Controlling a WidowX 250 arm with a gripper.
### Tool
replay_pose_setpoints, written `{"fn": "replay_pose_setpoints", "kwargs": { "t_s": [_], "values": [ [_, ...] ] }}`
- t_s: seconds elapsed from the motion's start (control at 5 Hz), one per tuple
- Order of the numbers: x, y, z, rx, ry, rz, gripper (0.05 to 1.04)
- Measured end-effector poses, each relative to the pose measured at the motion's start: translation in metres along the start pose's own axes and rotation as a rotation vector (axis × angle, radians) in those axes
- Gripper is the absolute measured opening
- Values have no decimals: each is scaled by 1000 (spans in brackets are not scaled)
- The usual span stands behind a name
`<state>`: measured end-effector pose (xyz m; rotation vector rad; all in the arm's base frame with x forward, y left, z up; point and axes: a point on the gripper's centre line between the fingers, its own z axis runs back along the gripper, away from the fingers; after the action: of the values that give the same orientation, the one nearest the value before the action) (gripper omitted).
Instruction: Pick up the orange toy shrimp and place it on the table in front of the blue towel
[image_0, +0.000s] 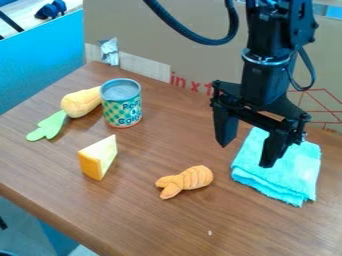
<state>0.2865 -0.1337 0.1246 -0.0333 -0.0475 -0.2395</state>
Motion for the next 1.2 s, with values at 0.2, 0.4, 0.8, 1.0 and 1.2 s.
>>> {"fn": "replay_pose_setpoints", "kwargs": {
  "t_s": [0.2, 0.4, 0.8, 1.0, 1.2],
  "values": [
    [-3, 2, -11, 7, 36, -2, 1001],
    [-9, 20, -9, 15, 93, -96, 1001],
    [-7, 56, -3, 165, 138, -210, 1001],
    [-11, 73, -15, 170, 139, -257, 1001],
    [-16, 85, -30, 123, 94, -161, 1001]
  ]
}}
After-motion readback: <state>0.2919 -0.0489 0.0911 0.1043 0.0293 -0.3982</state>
